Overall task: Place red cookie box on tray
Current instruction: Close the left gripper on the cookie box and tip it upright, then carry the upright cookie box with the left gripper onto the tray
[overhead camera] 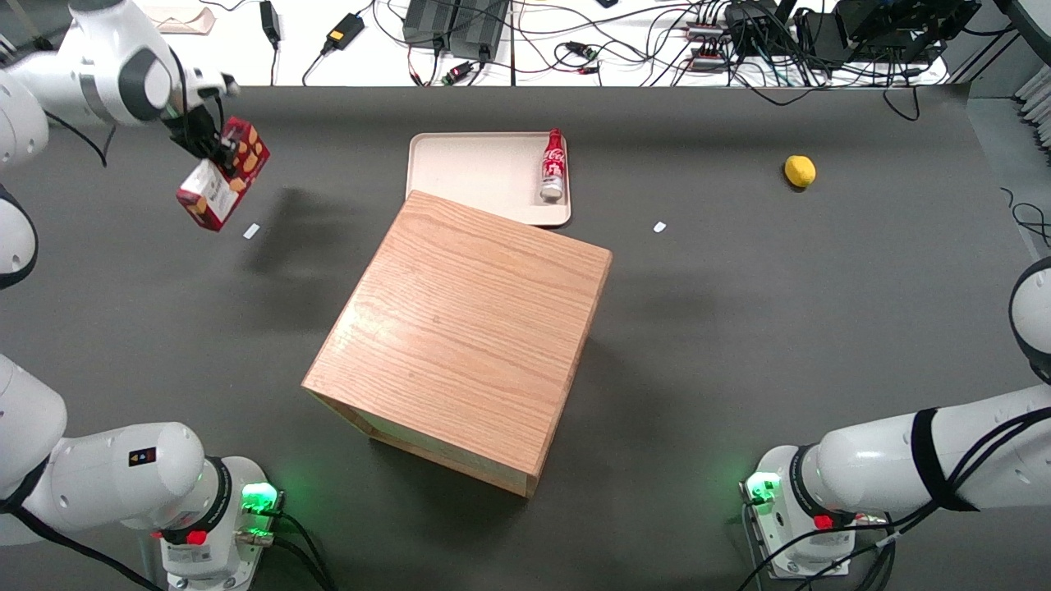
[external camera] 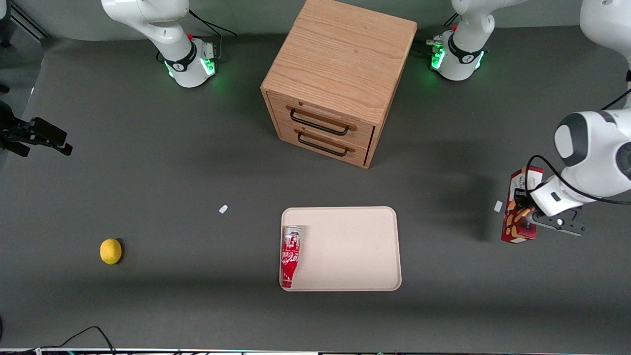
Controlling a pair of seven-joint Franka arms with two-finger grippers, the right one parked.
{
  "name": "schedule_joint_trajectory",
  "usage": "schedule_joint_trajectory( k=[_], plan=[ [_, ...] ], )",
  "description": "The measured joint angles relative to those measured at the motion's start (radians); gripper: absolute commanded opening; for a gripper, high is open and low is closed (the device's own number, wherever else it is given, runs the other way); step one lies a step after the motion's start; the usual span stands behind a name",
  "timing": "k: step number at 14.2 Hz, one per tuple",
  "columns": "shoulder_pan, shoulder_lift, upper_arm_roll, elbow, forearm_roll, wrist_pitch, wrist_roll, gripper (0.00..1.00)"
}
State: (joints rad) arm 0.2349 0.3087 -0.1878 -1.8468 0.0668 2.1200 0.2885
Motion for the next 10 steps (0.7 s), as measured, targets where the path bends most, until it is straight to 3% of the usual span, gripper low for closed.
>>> schedule_joint_trajectory(
  k=[5, 10],
  plan=[
    [-0.045, -0.009, -0.078, 0.237, -0.008, -0.258, -0.22, 0.0],
    [-0.128, 0.022, -0.161, 0.383, -0.032, -0.346, -0.473, 0.0]
  ],
)
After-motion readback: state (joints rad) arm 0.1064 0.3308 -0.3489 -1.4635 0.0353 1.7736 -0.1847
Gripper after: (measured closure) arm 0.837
